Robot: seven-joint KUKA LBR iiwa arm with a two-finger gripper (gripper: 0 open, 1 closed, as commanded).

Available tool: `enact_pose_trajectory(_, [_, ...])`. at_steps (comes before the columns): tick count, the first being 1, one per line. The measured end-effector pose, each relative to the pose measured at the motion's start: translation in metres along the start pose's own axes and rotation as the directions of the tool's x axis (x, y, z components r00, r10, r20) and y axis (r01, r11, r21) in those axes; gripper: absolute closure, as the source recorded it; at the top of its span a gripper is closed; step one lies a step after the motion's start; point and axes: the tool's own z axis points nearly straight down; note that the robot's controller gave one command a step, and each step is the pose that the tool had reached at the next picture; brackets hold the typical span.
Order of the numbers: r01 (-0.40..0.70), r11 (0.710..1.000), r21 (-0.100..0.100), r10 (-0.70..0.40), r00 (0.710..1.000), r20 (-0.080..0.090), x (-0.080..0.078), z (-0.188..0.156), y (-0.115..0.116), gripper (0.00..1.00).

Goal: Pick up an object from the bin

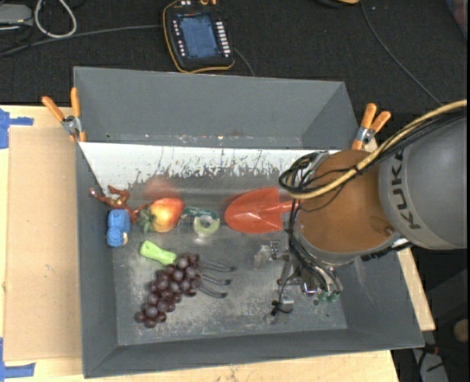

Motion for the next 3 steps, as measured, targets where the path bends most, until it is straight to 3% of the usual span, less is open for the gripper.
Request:
enact_pose_trajectory(1, [-0.002,1.0,0.0,0.002,1.0,0.008,-0.002,-0.004,0.0,0.0])
enact_pose_trajectory(2, [0.023,1.0,-0.004,-0.023,1.0,0.005,-0.03,0.071,0.108,0.0])
enact_pose_trajectory(3, [0.104,0.995,0.004,-0.104,0.995,0.013,-0.031,0.01,0.12,0.0])
